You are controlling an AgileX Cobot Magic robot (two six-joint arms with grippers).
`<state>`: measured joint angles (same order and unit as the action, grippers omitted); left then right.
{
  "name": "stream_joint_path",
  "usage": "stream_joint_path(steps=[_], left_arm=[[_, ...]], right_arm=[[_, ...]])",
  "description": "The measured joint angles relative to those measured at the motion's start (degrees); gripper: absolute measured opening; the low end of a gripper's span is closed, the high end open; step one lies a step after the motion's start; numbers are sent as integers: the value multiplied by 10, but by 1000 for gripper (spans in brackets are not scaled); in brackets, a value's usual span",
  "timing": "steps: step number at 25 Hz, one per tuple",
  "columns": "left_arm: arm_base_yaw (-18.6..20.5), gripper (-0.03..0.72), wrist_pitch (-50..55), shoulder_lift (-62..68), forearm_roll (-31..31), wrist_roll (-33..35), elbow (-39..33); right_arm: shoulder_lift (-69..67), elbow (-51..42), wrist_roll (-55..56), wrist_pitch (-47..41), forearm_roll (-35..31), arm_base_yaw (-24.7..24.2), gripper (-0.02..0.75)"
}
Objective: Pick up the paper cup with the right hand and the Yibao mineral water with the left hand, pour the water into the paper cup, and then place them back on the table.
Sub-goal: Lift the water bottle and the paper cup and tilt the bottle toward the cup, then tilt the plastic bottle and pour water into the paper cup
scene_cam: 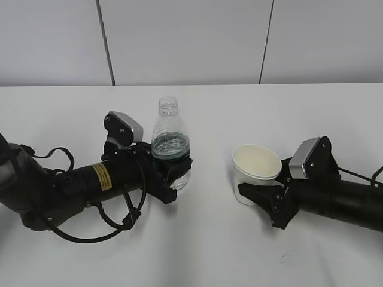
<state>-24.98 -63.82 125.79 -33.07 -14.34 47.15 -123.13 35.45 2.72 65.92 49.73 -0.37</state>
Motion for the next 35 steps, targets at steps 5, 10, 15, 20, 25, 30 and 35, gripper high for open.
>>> stream_joint_path(steps=[5,10,15,20,25,30,35], left_arm=[[0,335,5,-40,-2,57,0],[0,335,16,-72,-1,113,0],[0,335,31,-84,26,201,0],[0,335,51,-92,59,315,0],[0,335,49,-109,87,395,0],[0,335,49,-124,104,513,-1],[0,335,47,-126,113,609,-1]], right_arm=[[31,0,19,0,32,0,497],[33,9,41,0,76,6,497],[33,30,51,0,92,54,497],[33,49,56,-9,94,95,497],[33,69,70,-28,92,106,497],[33,99,97,-48,92,106,496],[28,112,107,-53,101,106,496]])
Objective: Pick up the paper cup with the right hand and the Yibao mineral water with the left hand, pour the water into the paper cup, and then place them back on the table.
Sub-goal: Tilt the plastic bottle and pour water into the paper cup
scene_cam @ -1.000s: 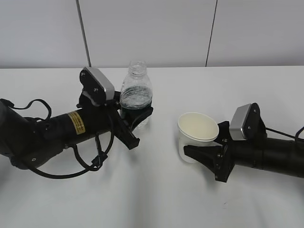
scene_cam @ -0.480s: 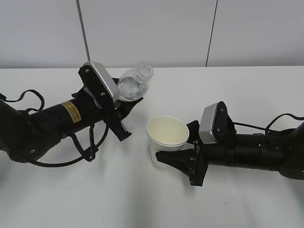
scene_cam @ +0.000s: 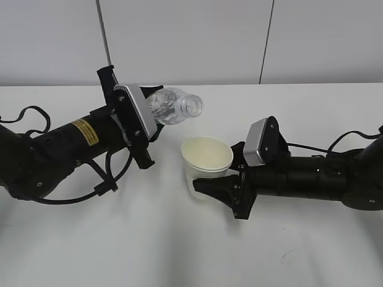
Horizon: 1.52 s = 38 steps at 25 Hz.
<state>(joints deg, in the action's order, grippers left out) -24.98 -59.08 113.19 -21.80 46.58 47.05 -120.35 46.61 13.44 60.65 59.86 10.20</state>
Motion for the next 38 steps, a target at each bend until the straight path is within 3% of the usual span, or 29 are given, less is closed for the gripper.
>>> stream_joint_path(steps=[11,38], left_arm=[[0,335,-19,0,25,93,0],[0,333,-39,0,36,276,0]], right_arm=[[-5,5,20,15,45,1,496],[-5,17,29,-21,52,30,496]])
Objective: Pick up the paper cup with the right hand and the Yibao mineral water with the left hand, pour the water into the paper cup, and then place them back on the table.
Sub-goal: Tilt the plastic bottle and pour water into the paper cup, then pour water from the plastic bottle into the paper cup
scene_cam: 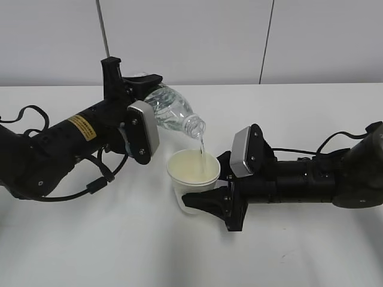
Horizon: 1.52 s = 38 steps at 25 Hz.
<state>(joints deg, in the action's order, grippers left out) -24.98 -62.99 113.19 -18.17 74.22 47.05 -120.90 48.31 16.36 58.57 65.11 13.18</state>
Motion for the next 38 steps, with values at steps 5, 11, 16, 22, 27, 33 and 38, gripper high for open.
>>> stream_joint_path(steps=[5,11,16,22,27,33,38], left_arm=[[0,332,0,0,1,9,0],[0,332,0,0,1,10,0],[0,332,0,0,2,10,0],[0,332,-6,10,2,43,0],[0,332,-5,14,4,59,0],[0,332,-5,14,11,60,0],[0,332,-6,14,12,61,0]], right_arm=[[0,0,0,-1,-18,-1,496],[0,0,1,-27,-24,-1,496],[12,0,1,-44,-22,-2,496],[20,0,5,-52,-9,-2,496],[20,0,8,-52,-5,-2,496],[20,0,8,-50,-4,-2,496],[20,0,9,-50,-3,-2,496]])
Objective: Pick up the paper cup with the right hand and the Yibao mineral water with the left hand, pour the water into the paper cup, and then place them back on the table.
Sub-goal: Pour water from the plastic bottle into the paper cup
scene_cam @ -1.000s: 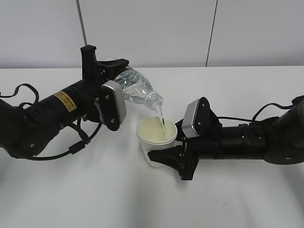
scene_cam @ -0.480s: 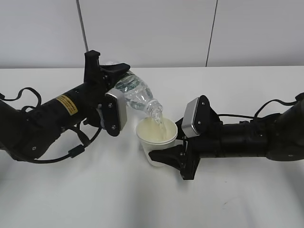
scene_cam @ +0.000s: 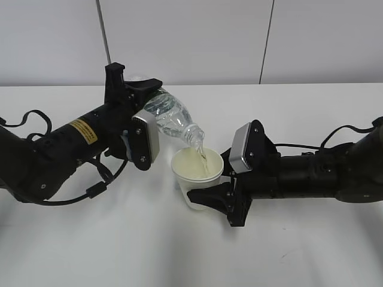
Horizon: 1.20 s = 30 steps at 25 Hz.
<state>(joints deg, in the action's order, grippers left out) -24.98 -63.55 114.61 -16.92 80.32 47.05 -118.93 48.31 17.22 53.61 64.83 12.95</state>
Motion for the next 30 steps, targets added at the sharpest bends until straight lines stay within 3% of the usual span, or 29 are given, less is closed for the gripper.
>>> stream_joint_path(steps=[30], left_arm=[[0,330,-3,0,0,36,0]], right_arm=[[0,0,0,0,1,0,496]])
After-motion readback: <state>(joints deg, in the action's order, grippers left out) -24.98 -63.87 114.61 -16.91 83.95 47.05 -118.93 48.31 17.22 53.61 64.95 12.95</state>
